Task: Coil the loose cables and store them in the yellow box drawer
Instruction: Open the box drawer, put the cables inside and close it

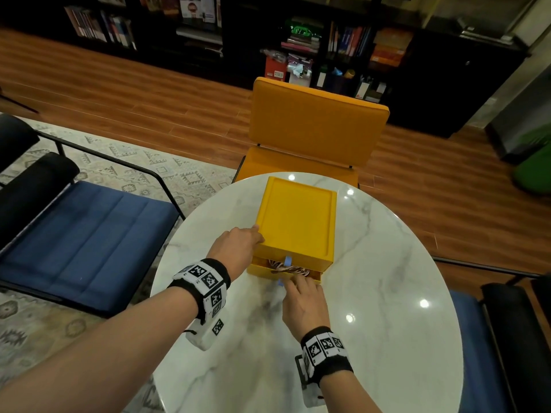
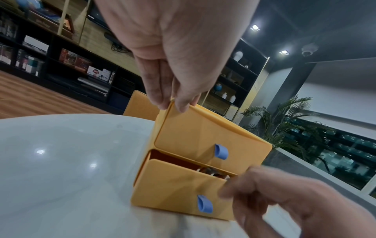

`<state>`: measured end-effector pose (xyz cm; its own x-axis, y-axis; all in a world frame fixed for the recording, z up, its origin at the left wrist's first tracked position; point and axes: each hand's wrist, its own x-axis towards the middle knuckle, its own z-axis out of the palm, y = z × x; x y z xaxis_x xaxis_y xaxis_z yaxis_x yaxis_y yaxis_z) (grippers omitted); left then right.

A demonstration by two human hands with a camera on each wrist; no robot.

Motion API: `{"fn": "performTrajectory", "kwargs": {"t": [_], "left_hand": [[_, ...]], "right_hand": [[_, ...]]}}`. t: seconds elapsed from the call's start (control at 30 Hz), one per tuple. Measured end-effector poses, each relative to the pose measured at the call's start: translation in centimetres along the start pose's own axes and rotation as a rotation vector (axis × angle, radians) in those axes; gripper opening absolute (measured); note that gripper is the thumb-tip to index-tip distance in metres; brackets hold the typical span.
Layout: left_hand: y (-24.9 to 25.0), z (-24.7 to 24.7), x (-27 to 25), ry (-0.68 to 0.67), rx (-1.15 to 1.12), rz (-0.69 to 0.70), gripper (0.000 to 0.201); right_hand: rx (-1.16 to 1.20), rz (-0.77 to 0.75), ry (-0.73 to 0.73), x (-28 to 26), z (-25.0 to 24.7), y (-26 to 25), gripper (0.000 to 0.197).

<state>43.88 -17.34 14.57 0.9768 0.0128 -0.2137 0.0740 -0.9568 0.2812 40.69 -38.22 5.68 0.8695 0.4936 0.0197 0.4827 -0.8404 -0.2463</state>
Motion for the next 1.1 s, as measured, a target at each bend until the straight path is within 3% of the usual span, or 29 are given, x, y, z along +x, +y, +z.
{"fn": "performTrajectory", "kwargs": {"t": [0.27, 0.57, 0.77, 0.9, 1.1], "left_hand": [[-0.1, -0.1, 0.0, -0.021, -0.007, 0.016, 0.033], [0.1, -0.3, 0.0, -0.034, -0.02, -0.018, 0.034], [0.2, -0.2, -0.2, -0.028, -0.027, -0.024, 0.034], [0.2, -0.3, -0.2, -0.027, -0.024, -0.024, 0.033], [0.2, -0.3, -0.2, -0.03, -0.011, -0.052, 0.033]], "right_hand": [[0.205, 0.152, -0.1, 2.6, 0.9, -1.0, 0.044], [0.077, 0.203, 0.118, 1.5, 0.8, -0.1, 0.015], [0.485, 0.496, -0.134, 1.9, 1.1, -0.5, 0.034], [0.462, 0.699, -0.192, 3.8, 1.5, -0.9, 0.051], [0.418, 0.645, -0.178, 3.6, 2.0, -0.5, 0.033]]}}
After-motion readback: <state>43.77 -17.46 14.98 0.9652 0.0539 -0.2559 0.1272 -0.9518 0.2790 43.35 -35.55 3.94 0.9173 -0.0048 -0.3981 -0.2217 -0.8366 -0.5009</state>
